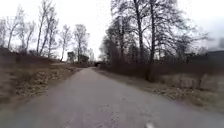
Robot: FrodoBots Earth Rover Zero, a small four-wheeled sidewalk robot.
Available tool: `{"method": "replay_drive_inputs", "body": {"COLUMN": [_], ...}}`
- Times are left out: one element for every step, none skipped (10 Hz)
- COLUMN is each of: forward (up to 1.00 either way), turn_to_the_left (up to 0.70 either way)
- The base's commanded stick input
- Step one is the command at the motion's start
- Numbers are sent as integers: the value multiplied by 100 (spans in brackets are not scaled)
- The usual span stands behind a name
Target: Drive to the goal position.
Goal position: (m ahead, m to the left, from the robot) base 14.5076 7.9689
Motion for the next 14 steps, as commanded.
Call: {"method": "replay_drive_inputs", "body": {"forward": [70, 70, 70, 70, 70, 70, 70, 70, 70, 70, 70, 70, 70, 70], "turn_to_the_left": [0, 0, 0, 0, 0, 0, 8, 24, 35, 35, 35, 33, 23, 13]}}
